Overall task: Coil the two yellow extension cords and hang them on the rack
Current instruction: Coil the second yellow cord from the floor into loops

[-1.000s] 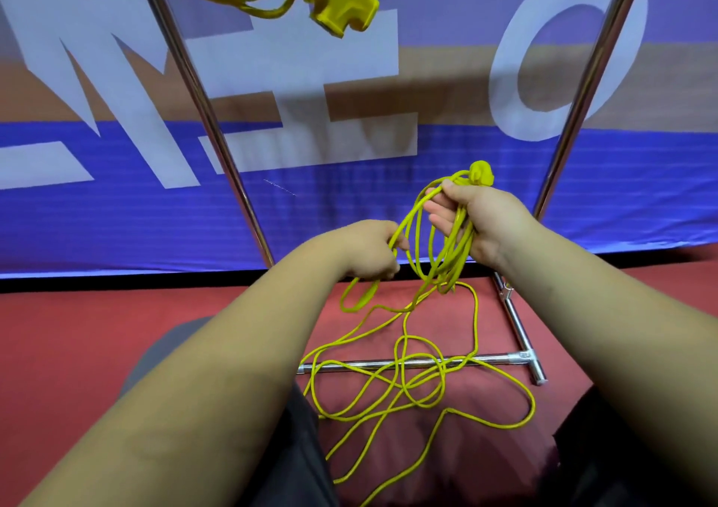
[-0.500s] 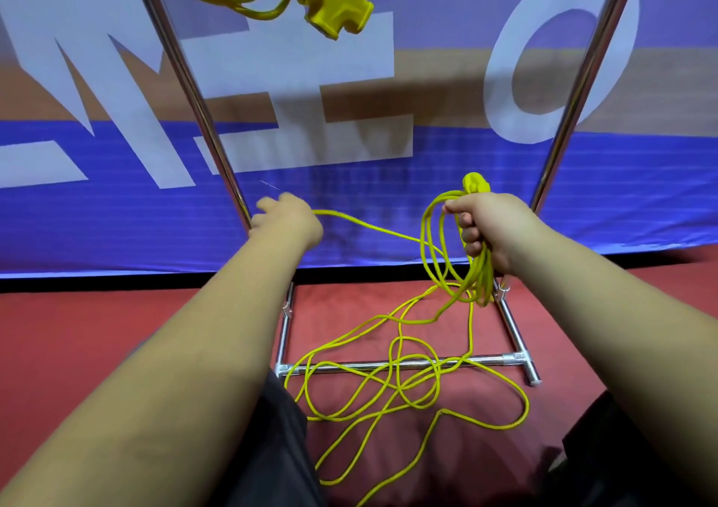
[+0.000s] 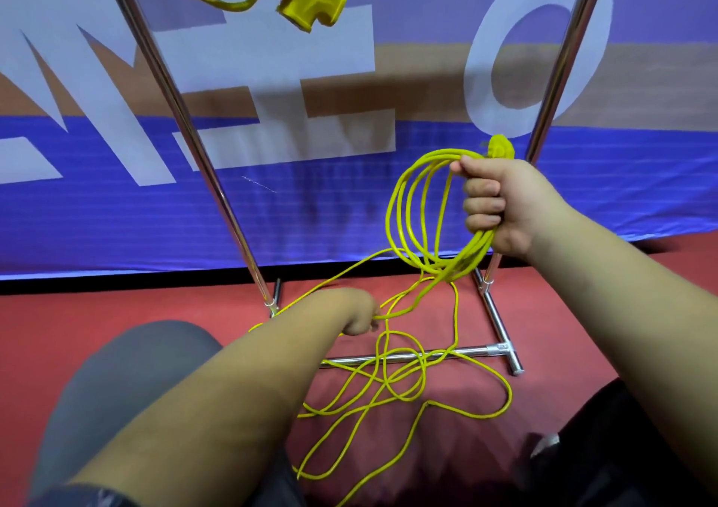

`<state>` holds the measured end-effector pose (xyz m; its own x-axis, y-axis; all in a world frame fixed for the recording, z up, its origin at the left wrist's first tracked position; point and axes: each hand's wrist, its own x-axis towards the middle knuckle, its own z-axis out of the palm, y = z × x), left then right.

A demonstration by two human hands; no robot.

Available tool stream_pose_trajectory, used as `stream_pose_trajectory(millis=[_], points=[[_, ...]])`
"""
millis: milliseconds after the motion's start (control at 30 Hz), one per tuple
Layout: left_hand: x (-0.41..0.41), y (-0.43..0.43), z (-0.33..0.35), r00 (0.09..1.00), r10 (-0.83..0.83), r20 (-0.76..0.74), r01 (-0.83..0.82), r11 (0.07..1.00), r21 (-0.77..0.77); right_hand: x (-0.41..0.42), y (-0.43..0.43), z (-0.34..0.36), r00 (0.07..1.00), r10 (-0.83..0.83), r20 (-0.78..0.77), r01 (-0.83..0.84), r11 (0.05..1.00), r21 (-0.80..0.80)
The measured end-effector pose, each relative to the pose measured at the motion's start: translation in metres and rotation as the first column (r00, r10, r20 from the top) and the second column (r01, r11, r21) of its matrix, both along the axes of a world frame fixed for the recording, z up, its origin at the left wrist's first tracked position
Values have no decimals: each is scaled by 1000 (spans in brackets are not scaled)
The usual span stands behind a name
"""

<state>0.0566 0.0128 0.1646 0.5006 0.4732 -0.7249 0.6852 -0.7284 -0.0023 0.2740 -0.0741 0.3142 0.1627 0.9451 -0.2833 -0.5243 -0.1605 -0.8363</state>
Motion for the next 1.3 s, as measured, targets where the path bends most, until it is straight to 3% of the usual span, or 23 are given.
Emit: stream_pose_trajectory(millis=[133,233,333,367,433,500,567,633,700,767,900,1033,1067,1133,1200,1300], points=[[-7,23,23,982,167,91,-181,968,176,11,-3,-1,998,-57,10,57,998,5],[-8,38,37,926,281,250,-328,930,167,14,-2,-4,987,-80,141,78,997,20],[-7,47,57,723,402,562,-527,847,72,13,3,-11,949,-86,304,90,996,2],[-5,47,66,620,451,642,-579,815,-13,11,5,-13,933,-83,350,93,996,-12],[2,39,90,325,621,713,-637,701,-320,5,6,-18,896,-71,438,97,995,-37],[9,30,112,56,769,637,-585,542,-603,-2,8,-26,875,-73,479,107,993,-45],[11,24,132,-79,875,478,-463,393,-795,-13,9,-33,879,-85,469,117,992,-40],[9,22,146,-70,948,309,-330,270,-905,-21,9,-36,895,-87,438,115,993,-38],[4,22,150,30,957,288,-322,282,-904,-26,11,-36,911,-86,404,110,993,-36],[2,21,145,68,946,318,-388,319,-865,-27,12,-36,918,-74,390,97,995,-39],[8,19,136,-62,961,271,-454,215,-865,-33,10,-40,886,-30,464,54,998,-40],[12,20,131,7,893,449,-585,368,-723,-45,7,-45,881,-18,472,37,999,-32],[13,20,131,-19,884,468,-596,366,-715,-48,6,-46,889,-17,458,37,999,-35],[15,22,132,-189,904,383,-519,239,-821,-53,5,-47,905,15,425,8,999,-52],[16,23,135,-380,903,203,-330,73,-941,-58,3,-50,914,85,396,-58,995,-80],[10,31,136,-550,835,2,-104,-66,-992,-66,0,-53,908,204,365,-162,977,-141]])
